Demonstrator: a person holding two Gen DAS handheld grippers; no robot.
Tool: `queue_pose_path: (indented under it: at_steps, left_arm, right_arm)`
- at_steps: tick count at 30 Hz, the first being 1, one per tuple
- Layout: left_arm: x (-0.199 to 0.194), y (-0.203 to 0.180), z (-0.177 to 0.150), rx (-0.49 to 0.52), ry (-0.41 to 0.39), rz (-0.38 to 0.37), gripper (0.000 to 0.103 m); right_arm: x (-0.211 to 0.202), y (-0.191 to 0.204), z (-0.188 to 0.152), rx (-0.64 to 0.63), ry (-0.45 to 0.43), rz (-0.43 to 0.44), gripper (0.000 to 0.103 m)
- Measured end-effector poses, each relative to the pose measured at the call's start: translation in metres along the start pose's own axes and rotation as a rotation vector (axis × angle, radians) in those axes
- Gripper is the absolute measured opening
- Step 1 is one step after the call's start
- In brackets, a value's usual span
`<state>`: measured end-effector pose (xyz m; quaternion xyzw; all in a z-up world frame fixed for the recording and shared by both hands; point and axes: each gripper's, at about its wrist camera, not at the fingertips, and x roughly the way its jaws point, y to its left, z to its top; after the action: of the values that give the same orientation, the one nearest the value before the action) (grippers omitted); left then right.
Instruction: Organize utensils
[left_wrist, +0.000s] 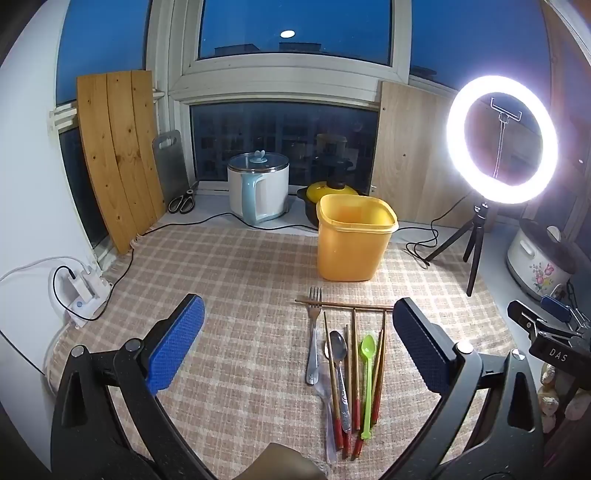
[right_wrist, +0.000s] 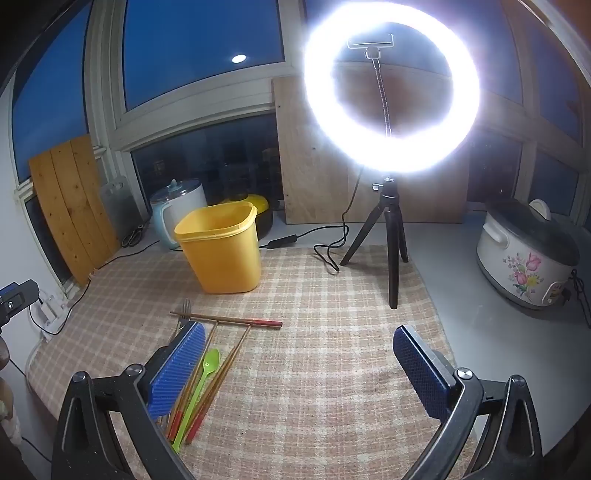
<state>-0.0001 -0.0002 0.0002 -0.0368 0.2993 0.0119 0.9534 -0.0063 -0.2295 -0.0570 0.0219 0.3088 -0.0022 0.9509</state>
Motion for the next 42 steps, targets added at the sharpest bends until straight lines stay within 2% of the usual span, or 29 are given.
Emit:
queue_pose_path:
  at_steps: [42]
  left_arm:
    - [-0.0002, -0.0002, -0.0006, -0.005, -0.005, -0.003, 0.103]
  right_arm:
    - [0.0069, 0.0003, -0.0028, 0.010, 0.016, 0.037, 0.103]
